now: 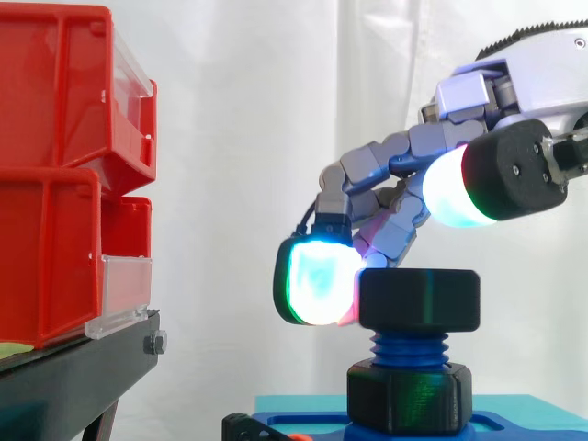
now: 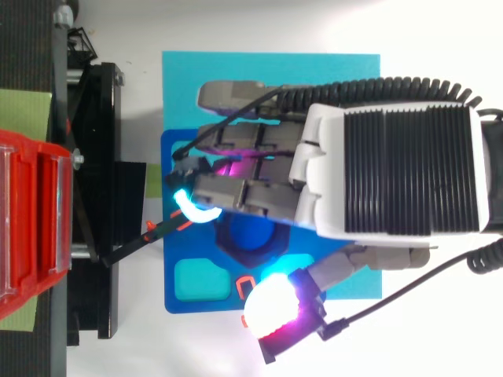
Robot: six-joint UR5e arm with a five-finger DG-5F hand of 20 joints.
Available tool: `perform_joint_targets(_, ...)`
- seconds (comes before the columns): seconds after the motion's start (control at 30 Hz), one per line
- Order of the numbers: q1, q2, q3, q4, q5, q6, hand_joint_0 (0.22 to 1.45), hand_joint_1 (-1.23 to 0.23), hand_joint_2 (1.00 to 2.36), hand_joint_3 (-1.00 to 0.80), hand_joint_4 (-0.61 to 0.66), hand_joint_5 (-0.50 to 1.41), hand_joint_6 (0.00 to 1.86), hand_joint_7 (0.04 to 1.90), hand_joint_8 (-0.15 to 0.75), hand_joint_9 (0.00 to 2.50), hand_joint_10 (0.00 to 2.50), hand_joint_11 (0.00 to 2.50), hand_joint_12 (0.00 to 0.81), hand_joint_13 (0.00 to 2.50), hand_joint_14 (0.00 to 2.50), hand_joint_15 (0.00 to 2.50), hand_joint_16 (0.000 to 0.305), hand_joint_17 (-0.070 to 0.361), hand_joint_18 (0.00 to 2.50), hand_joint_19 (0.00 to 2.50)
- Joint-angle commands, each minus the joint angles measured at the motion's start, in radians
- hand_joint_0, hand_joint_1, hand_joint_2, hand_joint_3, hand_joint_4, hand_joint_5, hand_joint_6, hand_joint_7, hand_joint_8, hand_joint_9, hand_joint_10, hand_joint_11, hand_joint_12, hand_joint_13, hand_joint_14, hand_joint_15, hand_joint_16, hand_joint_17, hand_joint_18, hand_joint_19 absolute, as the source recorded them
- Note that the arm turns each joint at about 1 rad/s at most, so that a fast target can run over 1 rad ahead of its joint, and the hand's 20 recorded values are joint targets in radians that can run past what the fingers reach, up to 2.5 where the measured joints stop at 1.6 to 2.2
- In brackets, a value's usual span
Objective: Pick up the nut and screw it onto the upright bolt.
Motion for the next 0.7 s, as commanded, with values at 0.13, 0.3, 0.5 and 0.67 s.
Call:
perform_joint_targets(0.13,-0.021,0.0,-0.001,-0.027,-0.009,-0.001,0.54,-0.28,1.0,-0.5,0.2,-0.02,0.54,1.47,0.265,0.75,0.0,0.0,0.286,0.57,0.0,0.0,0.025,0.056,0.17,0.0)
perform_joint_targets(0.3,-0.032,0.0,-0.001,-0.023,-0.023,-0.003,0.54,-0.28,1.0,-0.5,0.18,-0.01,0.59,1.41,0.268,0.8,0.0,0.0,0.278,0.6,0.0,0.0,0.024,0.054,0.2,0.0)
perform_joint_targets(0.5,-0.041,0.0,0.001,-0.021,-0.034,-0.003,0.54,-0.28,1.0,-0.5,0.21,-0.01,0.55,1.46,0.272,0.83,0.0,0.0,0.272,0.63,0.0,0.0,0.023,0.051,0.24,0.0)
perform_joint_targets(0.67,-0.047,0.0,0.001,-0.02,-0.042,-0.003,0.53,-0.28,1.0,-0.5,0.23,-0.05,0.5,1.3,0.269,0.81,0.0,0.0,0.282,0.63,0.0,0.0,0.024,0.054,0.24,0.0)
